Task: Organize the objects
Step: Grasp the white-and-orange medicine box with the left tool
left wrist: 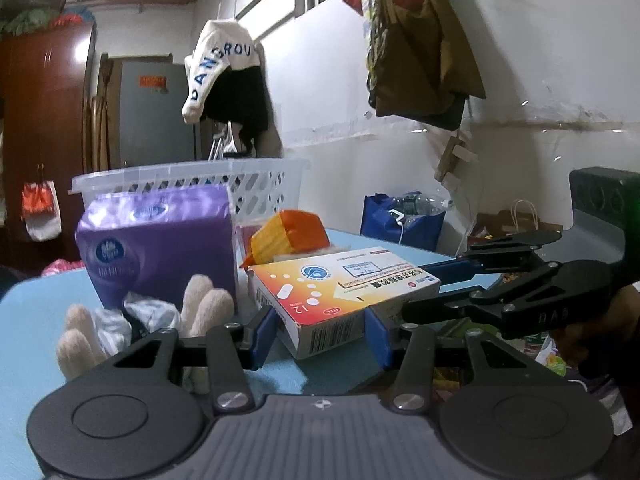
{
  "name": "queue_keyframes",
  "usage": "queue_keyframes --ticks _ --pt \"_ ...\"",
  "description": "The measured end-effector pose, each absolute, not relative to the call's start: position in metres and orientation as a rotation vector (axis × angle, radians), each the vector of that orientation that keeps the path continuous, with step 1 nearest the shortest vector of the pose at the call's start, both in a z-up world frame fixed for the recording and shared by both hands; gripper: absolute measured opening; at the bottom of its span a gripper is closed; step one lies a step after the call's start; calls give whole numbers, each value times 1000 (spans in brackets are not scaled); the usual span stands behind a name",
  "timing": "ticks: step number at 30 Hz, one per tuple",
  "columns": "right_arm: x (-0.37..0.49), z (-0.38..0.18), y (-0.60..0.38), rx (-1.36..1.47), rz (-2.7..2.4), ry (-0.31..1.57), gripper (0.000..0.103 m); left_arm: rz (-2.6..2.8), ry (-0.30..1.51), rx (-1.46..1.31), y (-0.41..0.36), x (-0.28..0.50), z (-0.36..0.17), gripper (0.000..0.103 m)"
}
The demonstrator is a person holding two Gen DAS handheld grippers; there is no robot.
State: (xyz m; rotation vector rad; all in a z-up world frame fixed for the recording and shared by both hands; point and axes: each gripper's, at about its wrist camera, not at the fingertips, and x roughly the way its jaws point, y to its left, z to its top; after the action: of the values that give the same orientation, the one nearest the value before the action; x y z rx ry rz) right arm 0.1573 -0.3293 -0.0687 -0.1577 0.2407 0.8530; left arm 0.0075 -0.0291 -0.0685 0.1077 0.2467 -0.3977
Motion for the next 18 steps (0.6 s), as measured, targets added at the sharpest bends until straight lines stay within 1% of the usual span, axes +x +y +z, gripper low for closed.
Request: queue_keyframes --ticks 13,18 --pt "162 -57 -331 -116 879 249 52 -347 180 223 -44 -5 -57 52" --pt "161 -51 -330 -111 883 245 52 -354 173 208 -42 -6 -52 52"
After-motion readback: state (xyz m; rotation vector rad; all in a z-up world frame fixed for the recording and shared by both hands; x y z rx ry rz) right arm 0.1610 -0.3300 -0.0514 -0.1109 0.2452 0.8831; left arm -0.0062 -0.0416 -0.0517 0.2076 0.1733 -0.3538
